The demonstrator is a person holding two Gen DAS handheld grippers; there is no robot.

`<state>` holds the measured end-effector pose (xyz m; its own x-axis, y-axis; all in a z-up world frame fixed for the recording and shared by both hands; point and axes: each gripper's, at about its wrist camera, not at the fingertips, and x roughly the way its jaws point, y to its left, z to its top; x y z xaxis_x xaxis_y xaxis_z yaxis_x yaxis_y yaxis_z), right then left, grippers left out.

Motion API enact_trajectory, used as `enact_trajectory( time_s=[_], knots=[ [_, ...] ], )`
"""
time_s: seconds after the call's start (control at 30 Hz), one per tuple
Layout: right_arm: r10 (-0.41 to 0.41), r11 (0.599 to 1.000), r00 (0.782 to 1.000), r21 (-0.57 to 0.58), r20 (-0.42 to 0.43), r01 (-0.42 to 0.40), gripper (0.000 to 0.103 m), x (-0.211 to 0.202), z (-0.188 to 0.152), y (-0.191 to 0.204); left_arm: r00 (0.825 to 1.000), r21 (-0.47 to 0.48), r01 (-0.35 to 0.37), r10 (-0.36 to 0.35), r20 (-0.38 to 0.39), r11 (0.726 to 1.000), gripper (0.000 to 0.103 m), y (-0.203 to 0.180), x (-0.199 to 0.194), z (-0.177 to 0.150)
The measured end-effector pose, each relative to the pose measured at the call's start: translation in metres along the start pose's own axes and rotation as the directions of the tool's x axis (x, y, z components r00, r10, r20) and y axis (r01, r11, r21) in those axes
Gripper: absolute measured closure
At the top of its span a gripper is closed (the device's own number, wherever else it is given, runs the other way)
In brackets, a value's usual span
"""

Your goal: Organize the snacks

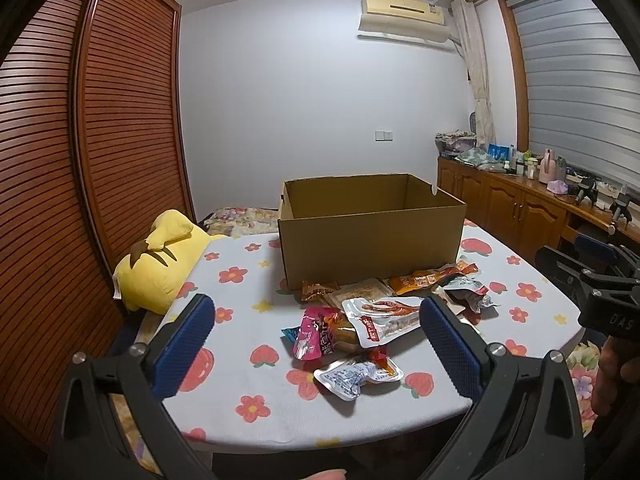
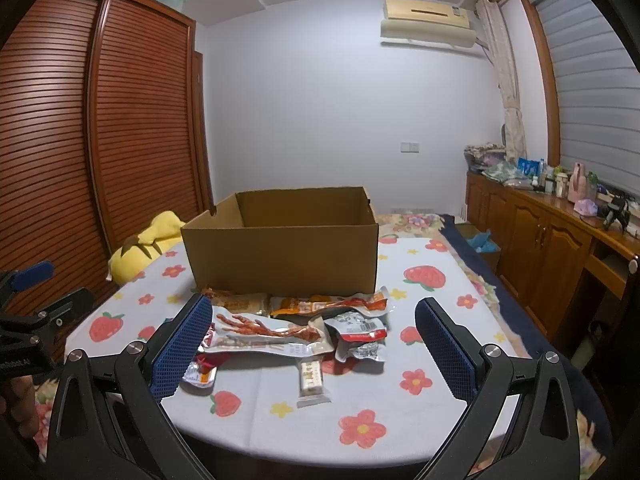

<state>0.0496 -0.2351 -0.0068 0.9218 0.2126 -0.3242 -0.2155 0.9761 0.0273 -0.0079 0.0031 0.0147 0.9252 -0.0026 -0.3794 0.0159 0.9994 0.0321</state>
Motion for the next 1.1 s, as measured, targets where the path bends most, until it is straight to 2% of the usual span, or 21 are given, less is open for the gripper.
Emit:
enact_trajectory(
  time_s=[1.1],
  knots=[
    [0.004, 1.000, 1.000, -0.002, 0.013, -0.004, 0.000, -0.010, 0.008, 0.004, 1.000, -0.004, 0.000, 0.000, 0.013, 1.000, 0.000, 0.000, -0.007, 0.003]
  ],
)
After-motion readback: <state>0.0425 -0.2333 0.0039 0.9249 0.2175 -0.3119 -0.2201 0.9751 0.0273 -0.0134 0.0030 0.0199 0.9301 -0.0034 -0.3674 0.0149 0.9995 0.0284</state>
